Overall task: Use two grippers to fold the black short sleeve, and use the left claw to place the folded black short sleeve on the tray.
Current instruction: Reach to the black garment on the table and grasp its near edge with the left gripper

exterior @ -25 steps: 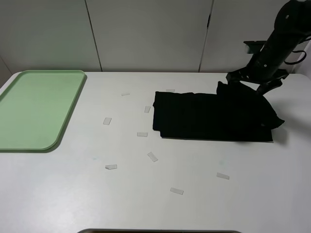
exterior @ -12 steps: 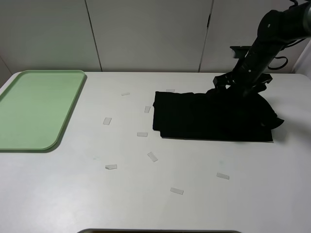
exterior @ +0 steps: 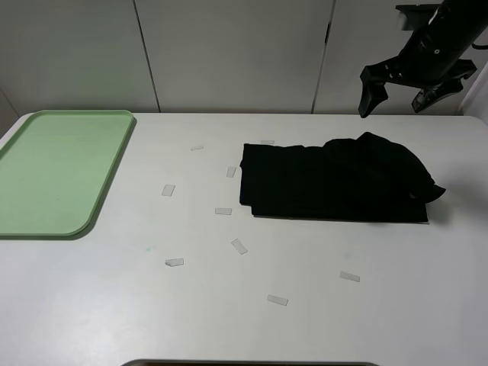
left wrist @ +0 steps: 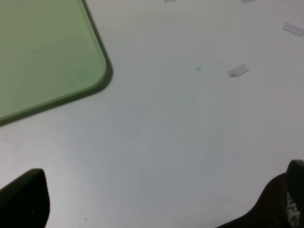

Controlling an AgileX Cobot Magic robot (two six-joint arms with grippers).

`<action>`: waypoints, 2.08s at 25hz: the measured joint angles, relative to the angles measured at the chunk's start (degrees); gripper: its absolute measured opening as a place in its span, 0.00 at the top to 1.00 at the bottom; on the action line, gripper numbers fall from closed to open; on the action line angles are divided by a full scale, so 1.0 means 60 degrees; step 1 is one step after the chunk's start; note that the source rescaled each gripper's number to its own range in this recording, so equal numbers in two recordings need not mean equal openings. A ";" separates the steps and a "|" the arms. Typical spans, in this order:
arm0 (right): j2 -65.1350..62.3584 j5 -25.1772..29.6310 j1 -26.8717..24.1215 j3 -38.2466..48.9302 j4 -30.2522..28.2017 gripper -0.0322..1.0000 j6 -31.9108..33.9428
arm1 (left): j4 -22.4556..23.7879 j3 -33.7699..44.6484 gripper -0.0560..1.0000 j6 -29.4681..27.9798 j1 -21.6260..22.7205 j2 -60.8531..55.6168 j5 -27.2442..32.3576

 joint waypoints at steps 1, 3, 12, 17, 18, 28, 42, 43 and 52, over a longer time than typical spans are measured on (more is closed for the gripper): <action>-0.0106 0.0272 0.0000 0.0000 -0.0032 0.00 0.0010 | 0.0000 0.0000 0.02 0.0000 0.0000 0.0000 0.0000; -0.0257 0.0797 0.0000 0.0000 -0.0041 0.00 0.0023 | 0.0000 0.0000 0.02 0.0000 0.0000 0.0000 0.0000; -0.0980 0.2287 0.0000 0.0218 0.0112 0.00 -0.0067 | 0.0000 0.0000 0.02 0.0000 0.0000 0.0000 0.0000; -0.2115 0.2299 0.0000 0.1255 0.0141 0.00 -0.0077 | 0.0000 0.0000 0.02 0.0000 0.0000 0.0000 0.0000; -0.2398 0.2306 0.0000 0.1558 0.0141 0.00 -0.0077 | 0.0000 0.0000 0.02 0.0000 0.0000 0.0000 0.0000; -0.5693 0.2331 0.0000 0.4404 0.0141 0.00 -0.0006 | 0.0000 0.0000 0.02 0.0000 0.0000 0.0000 0.0000; -1.1860 0.1196 0.0000 0.7737 0.0099 0.00 0.0068 | 0.0000 0.0000 0.02 0.0000 0.0000 0.0000 0.0008; -1.2303 0.1019 -0.0025 0.7933 0.0099 0.00 0.0068 | 0.0000 0.0000 0.02 0.0000 0.0000 0.0000 0.0008; -1.6391 0.0581 -0.1600 0.9469 0.0127 0.00 0.0178 | 0.0000 0.0000 0.02 0.0000 0.0000 0.0000 0.0008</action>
